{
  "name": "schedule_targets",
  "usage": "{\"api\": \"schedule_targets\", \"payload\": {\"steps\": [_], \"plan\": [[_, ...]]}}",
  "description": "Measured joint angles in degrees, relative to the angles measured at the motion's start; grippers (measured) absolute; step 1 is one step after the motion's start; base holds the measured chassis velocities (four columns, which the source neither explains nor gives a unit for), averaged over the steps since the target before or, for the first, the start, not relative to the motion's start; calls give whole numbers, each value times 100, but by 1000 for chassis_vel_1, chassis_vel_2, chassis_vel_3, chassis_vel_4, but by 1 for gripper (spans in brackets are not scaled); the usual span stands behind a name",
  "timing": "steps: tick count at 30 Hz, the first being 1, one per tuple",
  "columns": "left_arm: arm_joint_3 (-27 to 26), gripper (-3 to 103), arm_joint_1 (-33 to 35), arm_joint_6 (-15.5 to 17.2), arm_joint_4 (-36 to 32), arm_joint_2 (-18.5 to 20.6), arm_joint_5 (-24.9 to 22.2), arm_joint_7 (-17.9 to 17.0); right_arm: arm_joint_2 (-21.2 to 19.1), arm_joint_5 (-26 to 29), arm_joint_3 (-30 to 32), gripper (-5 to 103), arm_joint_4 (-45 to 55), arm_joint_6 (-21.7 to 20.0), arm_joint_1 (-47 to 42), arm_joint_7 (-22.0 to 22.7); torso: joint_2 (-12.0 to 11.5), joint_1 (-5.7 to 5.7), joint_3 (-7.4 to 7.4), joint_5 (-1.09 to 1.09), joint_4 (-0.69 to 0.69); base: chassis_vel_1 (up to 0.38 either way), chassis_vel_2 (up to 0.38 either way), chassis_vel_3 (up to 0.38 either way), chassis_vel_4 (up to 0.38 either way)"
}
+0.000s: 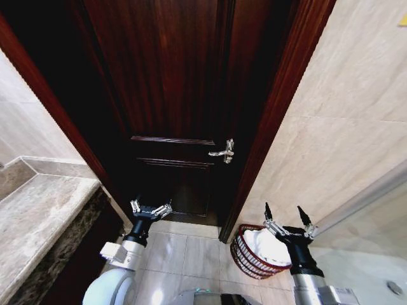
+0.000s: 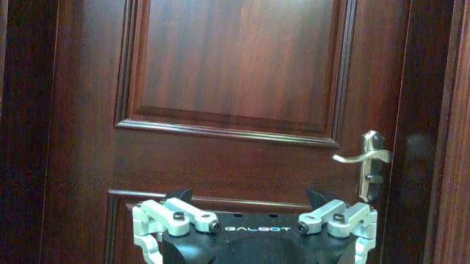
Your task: Discard the used towel into the hamper.
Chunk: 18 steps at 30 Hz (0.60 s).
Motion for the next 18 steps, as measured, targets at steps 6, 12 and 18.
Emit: {"api": "schedule_targets", "payload": {"steps": [6, 12, 18], "plan": [[0, 100, 0, 0, 0, 0, 0, 0, 0, 0, 0, 100, 0, 0, 0, 0, 0, 0, 0, 0, 0, 0, 0, 0, 0], [0, 100, 0, 0, 0, 0, 0, 0, 0, 0, -1, 100, 0, 0, 0, 0, 0, 0, 0, -1, 0, 0, 0, 0, 0], [0, 100, 0, 0, 0, 1, 0, 0, 0, 0, -1, 100, 0, 0, 0, 0, 0, 0, 0, -1, 0, -86, -99, 96, 82]]}}
